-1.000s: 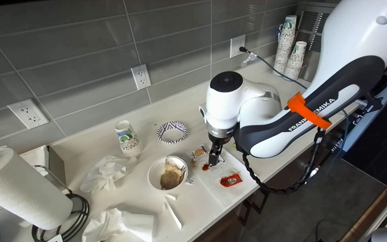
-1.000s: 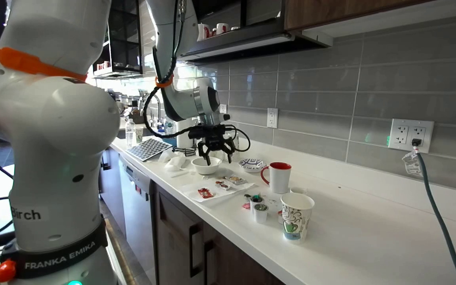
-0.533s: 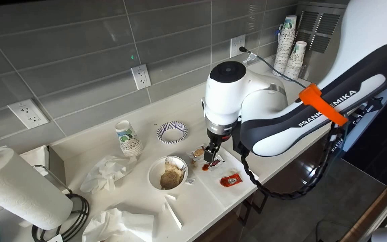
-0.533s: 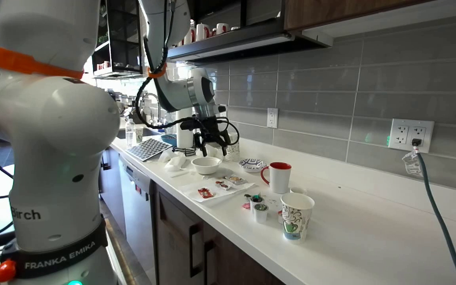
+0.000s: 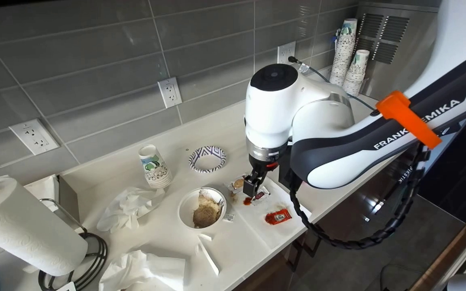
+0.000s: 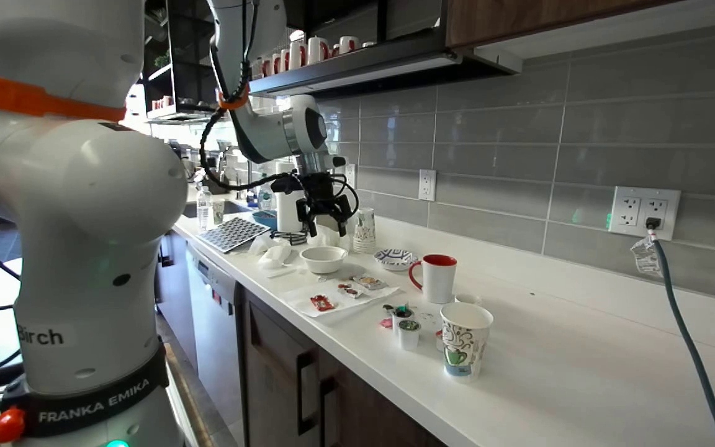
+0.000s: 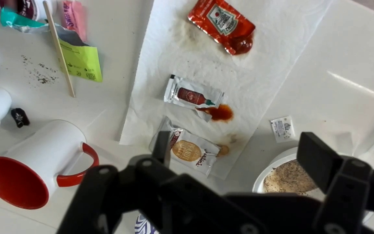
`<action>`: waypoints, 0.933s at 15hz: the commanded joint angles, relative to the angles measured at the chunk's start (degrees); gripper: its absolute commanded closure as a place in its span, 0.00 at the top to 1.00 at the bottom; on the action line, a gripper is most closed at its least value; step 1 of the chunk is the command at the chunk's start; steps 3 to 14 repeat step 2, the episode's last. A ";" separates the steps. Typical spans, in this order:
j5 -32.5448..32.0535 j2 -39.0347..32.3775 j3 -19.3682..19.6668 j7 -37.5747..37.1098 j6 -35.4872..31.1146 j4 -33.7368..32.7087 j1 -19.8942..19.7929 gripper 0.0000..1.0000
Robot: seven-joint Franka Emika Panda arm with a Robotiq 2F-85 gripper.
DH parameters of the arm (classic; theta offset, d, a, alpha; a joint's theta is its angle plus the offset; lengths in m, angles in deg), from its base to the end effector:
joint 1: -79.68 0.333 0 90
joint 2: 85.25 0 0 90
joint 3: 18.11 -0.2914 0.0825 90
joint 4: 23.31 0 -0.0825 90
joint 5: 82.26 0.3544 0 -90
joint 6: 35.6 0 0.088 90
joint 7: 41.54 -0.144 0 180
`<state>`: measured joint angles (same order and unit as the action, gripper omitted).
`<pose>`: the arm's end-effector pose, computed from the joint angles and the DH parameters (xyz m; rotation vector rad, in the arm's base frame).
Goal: Squeeze the sauce out of the white sachet in the middle on the napkin
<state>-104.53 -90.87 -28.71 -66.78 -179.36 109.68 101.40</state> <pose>0.4321 0.2678 0.2695 2.9082 0.6290 0.2836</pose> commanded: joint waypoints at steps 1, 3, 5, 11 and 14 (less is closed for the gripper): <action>-0.05 -0.01 -1.14 0.04 0.12 -0.05 -1.23 1.00; -0.05 -0.07 -1.10 0.06 0.12 -0.06 -1.33 1.00; -0.05 -0.07 -1.10 0.06 0.12 -0.06 -1.33 1.00; -0.05 -0.07 -1.10 0.06 0.12 -0.06 -1.33 1.00; -0.05 -0.07 -1.10 0.06 0.12 -0.06 -1.33 1.00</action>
